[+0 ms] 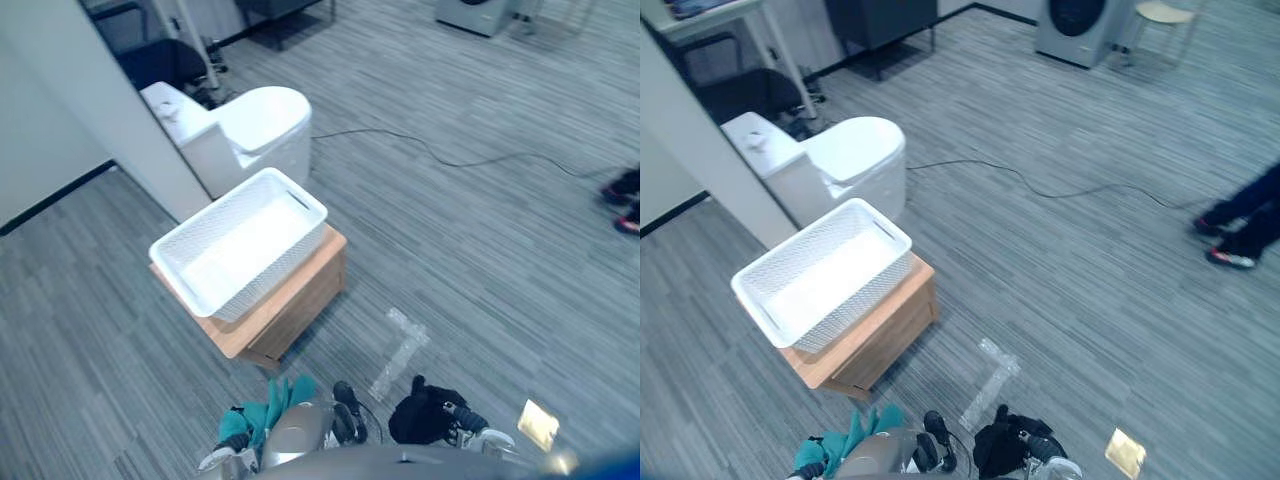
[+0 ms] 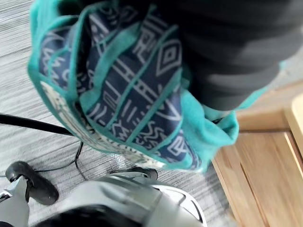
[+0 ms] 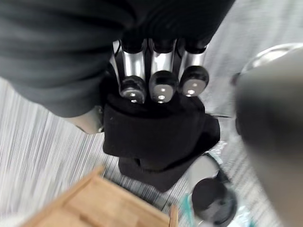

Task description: Tidy the bed and pick cloth on bed and put in laundry

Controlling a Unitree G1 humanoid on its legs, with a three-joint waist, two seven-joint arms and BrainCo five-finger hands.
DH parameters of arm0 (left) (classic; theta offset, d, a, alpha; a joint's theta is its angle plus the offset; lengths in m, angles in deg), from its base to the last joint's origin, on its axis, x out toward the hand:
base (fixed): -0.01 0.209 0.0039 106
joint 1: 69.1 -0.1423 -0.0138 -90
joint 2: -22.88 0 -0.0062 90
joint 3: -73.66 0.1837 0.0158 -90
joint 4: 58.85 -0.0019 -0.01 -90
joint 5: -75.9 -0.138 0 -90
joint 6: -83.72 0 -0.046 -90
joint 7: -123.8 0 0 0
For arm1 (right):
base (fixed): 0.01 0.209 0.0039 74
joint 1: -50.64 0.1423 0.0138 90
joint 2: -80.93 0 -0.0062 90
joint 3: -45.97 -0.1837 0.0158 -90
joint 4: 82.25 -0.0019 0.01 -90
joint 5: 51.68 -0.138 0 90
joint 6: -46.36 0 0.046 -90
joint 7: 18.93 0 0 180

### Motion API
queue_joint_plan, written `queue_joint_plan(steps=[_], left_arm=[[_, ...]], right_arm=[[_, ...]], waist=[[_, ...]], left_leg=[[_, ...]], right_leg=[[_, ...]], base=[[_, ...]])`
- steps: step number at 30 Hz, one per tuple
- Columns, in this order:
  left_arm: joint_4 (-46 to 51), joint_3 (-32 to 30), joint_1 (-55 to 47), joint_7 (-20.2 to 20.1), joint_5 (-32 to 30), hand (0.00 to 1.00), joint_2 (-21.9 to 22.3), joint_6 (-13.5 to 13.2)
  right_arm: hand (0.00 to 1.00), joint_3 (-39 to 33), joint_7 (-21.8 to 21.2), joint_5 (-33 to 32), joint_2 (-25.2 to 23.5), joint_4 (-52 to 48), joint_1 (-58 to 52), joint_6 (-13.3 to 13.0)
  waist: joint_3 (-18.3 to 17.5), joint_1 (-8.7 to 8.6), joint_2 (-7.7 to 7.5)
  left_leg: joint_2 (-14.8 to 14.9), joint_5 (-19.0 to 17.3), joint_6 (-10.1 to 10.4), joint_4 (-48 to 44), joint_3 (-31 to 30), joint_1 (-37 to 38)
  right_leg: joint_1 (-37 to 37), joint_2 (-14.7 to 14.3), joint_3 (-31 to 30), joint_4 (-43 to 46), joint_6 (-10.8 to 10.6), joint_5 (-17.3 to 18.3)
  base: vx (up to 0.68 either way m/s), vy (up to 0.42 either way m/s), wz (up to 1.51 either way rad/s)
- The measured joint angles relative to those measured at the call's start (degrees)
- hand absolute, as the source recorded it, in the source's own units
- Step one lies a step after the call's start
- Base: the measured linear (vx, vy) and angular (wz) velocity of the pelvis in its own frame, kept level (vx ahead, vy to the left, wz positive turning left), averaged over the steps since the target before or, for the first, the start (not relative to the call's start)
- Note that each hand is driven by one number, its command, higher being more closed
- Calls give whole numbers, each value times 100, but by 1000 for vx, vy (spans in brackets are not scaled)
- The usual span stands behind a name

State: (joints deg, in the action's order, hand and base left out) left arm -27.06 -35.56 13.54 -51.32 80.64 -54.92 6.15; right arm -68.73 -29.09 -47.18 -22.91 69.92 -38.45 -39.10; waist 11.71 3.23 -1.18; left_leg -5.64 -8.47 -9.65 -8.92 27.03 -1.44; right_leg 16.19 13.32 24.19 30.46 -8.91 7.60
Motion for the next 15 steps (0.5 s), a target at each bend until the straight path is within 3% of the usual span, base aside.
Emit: queue_joint_plan(steps=[1,2,5,6,8,10,12,13,14,15], left_arm=[[-62,176,-23,-34,-178,100,-82,-29],[-112,288,-16,-84,-258,100,-138,-35],[-164,502,-65,-122,-426,100,-193,-33],[-162,652,-58,-123,-422,100,-239,-40],[-157,803,-25,-146,-411,100,-306,-47],[-150,791,107,-202,-409,100,-306,-39],[-121,711,158,-207,-462,100,-260,-38],[-119,659,159,-215,-542,100,-246,-37],[-111,531,157,-206,-603,100,-226,-36],[-104,369,132,-193,-603,100,-241,-37]], right_arm=[[100,94,49,-120,11,14,16,-1],[100,133,79,-197,13,15,19,-3],[100,362,122,-386,59,-59,30,-188],[100,343,117,-451,49,-103,41,-255],[100,326,67,-546,22,-110,25,-305],[100,287,53,-627,-31,-172,1,-304],[100,273,38,-787,-142,-280,-55,-317],[100,276,14,-821,-155,-283,-64,-323],[100,275,-20,-859,-169,-268,-101,-328],[100,278,-69,-870,-231,-260,-171,-322]], waist=[[-21,-5,-51],[-24,-49,-61],[-59,-97,-36],[-64,-77,-22],[-82,-110,-44],[-95,-99,-43],[-117,-86,-14],[-126,-89,-30],[-165,-79,-95],[-234,-57,-241]], left_leg=[[-126,-3,3,157,-243,204],[-190,-2,2,248,-456,373],[-225,16,-15,527,-955,864],[-225,47,-21,588,-1221,1035],[-192,32,8,647,-1708,1256],[-85,-39,134,665,-2199,1347],[85,-149,318,665,-2880,1347],[102,-175,363,659,-3012,1349],[91,-255,493,587,-3229,1357],[33,-420,760,332,-3045,1288]], right_leg=[[-596,251,-255,1439,146,-122],[-968,367,-345,2202,215,43],[-1884,396,-552,2791,291,441],[-2149,389,-591,2659,177,617],[-2423,325,-652,2090,259,703],[-2604,79,-852,1248,290,714],[-2795,-471,-1592,105,330,696],[-2814,-572,-1770,-107,307,667],[-2771,-720,-2077,-493,385,581],[-2590,-681,-2235,-1015,571,140]], base=[[-18,198,103],[-92,180,104],[-204,163,91],[-275,165,108],[-269,135,134],[-266,85,140],[-173,-16,139],[-56,-115,128],[10,-177,119],[66,-225,126]])
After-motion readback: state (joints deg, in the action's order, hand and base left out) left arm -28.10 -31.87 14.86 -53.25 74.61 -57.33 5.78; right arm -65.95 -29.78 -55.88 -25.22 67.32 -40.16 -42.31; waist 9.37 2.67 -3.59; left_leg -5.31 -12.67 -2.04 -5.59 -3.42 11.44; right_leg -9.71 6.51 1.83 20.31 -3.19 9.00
